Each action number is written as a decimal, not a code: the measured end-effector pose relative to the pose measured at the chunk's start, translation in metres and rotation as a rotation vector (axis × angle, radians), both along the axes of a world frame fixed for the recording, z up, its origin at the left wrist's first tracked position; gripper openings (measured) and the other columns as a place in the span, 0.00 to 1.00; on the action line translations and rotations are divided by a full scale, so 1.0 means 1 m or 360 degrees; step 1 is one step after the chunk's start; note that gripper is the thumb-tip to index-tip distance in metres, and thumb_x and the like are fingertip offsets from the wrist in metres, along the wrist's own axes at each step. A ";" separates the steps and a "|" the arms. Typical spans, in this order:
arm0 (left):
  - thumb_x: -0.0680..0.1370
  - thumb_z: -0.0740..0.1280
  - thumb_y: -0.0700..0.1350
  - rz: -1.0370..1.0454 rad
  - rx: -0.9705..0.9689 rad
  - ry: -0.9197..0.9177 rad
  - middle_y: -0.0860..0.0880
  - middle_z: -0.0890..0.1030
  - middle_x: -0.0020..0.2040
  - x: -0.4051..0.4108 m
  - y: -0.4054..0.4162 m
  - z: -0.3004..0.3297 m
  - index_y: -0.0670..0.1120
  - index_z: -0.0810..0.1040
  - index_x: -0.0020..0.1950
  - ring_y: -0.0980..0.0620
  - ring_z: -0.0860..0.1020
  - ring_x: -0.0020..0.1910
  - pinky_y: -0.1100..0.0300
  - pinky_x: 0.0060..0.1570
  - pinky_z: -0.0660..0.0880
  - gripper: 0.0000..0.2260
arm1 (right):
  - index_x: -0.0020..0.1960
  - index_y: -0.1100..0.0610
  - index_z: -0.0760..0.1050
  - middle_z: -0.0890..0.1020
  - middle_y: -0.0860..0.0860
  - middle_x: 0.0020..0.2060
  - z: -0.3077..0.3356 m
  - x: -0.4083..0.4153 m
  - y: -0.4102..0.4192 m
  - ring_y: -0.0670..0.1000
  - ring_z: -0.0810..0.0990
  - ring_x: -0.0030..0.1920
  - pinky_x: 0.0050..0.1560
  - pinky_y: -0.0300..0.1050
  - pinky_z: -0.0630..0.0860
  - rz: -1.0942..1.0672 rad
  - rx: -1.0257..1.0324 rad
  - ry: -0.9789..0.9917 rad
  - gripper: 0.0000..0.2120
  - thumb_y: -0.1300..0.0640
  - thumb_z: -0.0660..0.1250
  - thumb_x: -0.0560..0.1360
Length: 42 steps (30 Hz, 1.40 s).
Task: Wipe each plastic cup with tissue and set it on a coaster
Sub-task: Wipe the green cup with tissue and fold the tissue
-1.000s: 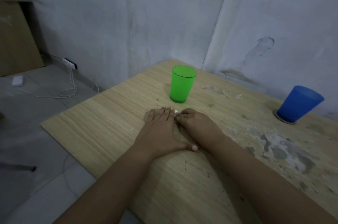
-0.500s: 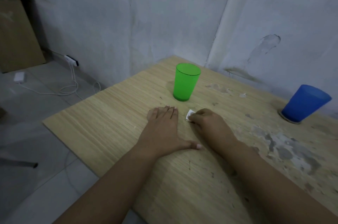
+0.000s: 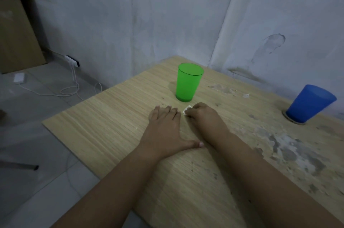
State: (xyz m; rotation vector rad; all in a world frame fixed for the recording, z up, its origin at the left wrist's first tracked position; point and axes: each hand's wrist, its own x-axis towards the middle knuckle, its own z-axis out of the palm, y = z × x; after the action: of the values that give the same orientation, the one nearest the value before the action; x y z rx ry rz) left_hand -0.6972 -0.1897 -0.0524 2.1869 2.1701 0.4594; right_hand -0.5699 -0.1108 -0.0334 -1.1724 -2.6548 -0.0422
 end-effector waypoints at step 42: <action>0.63 0.55 0.78 -0.0012 -0.0053 -0.0052 0.48 0.58 0.77 -0.001 0.001 0.002 0.44 0.58 0.75 0.52 0.50 0.77 0.49 0.75 0.43 0.52 | 0.51 0.61 0.83 0.85 0.57 0.48 0.023 0.022 0.022 0.49 0.80 0.44 0.38 0.26 0.68 -0.0464 -0.0319 0.0937 0.11 0.67 0.65 0.72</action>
State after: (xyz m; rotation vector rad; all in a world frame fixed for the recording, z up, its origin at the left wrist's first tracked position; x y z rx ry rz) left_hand -0.6984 -0.1888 -0.0504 2.1543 2.1366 0.4526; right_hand -0.5479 -0.0886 -0.0108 -1.3666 -1.9975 0.4551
